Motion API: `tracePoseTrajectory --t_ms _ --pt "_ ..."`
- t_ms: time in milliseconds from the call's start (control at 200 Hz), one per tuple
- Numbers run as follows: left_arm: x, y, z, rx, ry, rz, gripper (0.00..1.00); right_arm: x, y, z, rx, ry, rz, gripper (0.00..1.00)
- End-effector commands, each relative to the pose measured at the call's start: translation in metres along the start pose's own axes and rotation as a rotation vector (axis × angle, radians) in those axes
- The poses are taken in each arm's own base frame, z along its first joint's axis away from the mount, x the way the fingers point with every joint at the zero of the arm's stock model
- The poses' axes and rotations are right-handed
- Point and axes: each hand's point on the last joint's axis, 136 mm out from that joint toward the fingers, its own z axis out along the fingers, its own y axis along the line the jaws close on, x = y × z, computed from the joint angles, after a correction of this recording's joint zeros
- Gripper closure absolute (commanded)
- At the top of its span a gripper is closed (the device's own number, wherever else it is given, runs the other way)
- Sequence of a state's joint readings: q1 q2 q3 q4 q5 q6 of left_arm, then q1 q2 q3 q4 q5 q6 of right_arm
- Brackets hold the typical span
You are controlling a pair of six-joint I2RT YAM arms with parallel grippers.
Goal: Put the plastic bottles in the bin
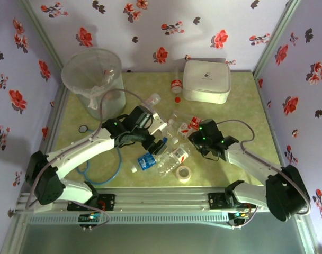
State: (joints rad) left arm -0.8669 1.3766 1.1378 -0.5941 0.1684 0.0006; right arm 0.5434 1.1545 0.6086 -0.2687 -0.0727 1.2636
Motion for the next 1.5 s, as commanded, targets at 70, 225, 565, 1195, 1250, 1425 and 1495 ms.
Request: tracePoseTrajectory --t_ms 70,225,565,1195,1250,1425,1495 --pt "-0.040 -0.024 -0.033 0.179 -0.135 -0.017 0.00 -0.021 0.040 -0.033 -0.102 -0.061 -0.113 0.76" --pt "-0.060 -0.045 -0.034 0.333 -0.161 -0.045 0.00 -0.028 0.096 -0.047 -0.283 -0.024 -0.264 0.79" --pt "-0.071 -0.056 -0.005 0.462 -0.149 -0.123 0.00 -0.017 0.190 -0.071 -0.609 0.030 -0.539 0.81" --pt "-0.078 0.009 0.001 0.305 -0.225 -0.274 0.00 -0.019 0.189 -0.086 -0.628 0.030 -0.602 0.83" --pt "-0.081 0.002 0.001 0.351 -0.237 -0.280 0.00 -0.021 0.189 -0.085 -0.632 0.027 -0.592 0.83" --pt "-0.081 -0.019 0.002 0.472 -0.262 -0.275 0.00 -0.029 0.195 -0.086 -0.673 0.007 -0.554 0.83" --pt "-0.083 -0.028 0.001 0.532 -0.285 -0.275 0.00 -0.032 0.197 -0.084 -0.682 0.001 -0.543 0.83"
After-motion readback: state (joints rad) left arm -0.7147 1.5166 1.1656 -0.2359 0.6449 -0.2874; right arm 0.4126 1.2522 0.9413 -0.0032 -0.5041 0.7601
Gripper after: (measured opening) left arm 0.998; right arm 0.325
